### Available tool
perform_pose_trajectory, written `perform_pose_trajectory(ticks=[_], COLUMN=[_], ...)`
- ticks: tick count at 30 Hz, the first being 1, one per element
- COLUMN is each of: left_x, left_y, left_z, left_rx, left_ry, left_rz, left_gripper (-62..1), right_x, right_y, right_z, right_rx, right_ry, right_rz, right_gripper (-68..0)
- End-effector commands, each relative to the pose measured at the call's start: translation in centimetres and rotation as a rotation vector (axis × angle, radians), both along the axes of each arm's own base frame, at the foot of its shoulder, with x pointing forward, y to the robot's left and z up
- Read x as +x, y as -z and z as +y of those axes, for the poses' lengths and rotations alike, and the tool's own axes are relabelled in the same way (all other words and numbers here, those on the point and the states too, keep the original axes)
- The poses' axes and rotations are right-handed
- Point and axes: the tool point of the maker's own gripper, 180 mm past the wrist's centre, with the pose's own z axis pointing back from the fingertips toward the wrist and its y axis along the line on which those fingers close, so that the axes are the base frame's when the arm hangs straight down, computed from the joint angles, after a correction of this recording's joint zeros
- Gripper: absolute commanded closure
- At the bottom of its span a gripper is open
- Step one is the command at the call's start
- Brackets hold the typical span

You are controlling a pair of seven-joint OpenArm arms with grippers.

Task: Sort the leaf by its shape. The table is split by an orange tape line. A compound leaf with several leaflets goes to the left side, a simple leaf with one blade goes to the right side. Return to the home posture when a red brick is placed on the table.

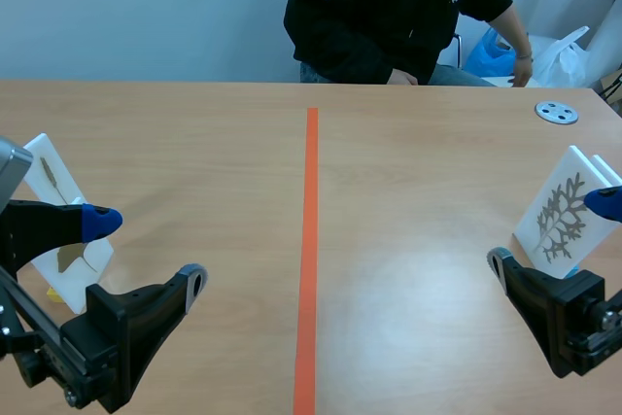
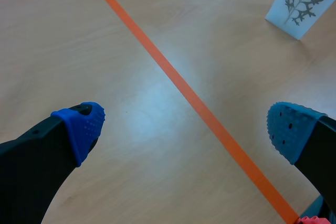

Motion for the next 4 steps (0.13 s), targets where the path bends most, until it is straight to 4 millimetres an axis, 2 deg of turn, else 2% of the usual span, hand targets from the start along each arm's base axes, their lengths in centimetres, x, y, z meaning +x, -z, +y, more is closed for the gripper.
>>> perform_pose_trajectory(ticks=[1,4], left_x=[0.07,0.07], left_y=[-0.49,-0.49], left_z=[-0.11,-0.11], left_rx=[-0.020,-0.020], left_ry=[-0.001,-0.001], left_rz=[-0.015,-0.015], left_gripper=[-62.3,-62.3], right_x=[0.52,0.52], right_y=[-1.19,-1.19], right_z=[0.29,0.29], right_rx=[0.010,0.010], right_ry=[-0.004,-0.004], right_rz=[-0.039,-0.039], right_gripper=[-67.9,-67.9])
